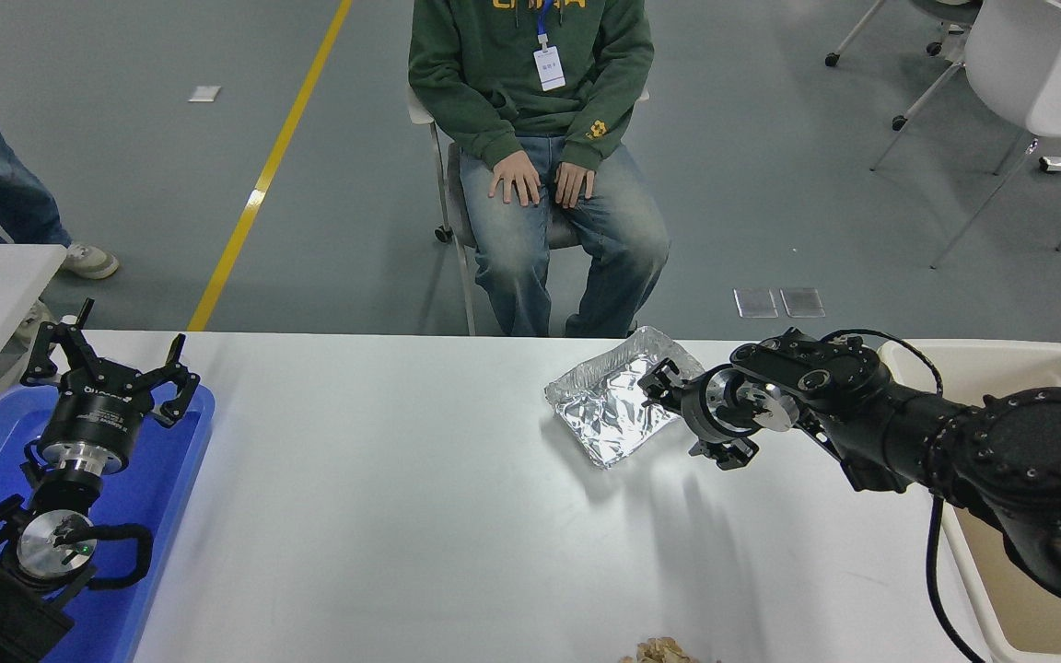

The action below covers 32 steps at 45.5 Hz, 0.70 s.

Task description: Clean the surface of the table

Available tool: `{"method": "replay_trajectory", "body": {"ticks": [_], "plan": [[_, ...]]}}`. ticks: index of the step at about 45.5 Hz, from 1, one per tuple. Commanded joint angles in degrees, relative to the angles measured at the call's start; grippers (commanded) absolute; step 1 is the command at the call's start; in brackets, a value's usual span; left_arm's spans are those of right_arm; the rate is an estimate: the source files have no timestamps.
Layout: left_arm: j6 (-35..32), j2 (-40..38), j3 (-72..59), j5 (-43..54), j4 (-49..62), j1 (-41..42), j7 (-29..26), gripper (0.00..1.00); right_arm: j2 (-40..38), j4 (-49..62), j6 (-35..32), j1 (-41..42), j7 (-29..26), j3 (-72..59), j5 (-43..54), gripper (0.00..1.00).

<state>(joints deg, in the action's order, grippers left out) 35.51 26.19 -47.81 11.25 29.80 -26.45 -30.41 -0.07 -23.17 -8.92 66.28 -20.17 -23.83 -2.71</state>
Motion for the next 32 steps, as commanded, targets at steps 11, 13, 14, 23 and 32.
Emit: {"method": "replay_trajectory", "body": {"ticks": [11, 13, 14, 23, 32], "plan": [[0.0, 0.0, 0.0, 0.0, 0.0, 0.0, 0.1, 1.00, 0.1, 5.7, 0.2, -2.8, 0.5, 0.8, 0.5, 0.82], [0.0, 0.0, 0.0, 0.0, 0.0, 0.0, 0.0, 1.00, 0.1, 6.0, 0.4, -2.9, 0.6, 0.7, 0.5, 0.82], [0.1, 0.0, 0.0, 0.0, 0.0, 0.0, 0.1, 1.00, 0.1, 6.1, 0.4, -2.9, 0.5, 0.8, 0.5, 0.83], [0.0, 0.0, 0.0, 0.0, 0.0, 0.0, 0.0, 1.00, 0.1, 5.6, 1.1, -3.0, 0.6, 0.8, 0.4, 0.83], [0.0, 0.0, 0.0, 0.0, 0.0, 0.0, 0.0, 1.00, 0.1, 4.5, 1.8, -3.0, 0.6, 2.8, 0.3, 0.83]]}}
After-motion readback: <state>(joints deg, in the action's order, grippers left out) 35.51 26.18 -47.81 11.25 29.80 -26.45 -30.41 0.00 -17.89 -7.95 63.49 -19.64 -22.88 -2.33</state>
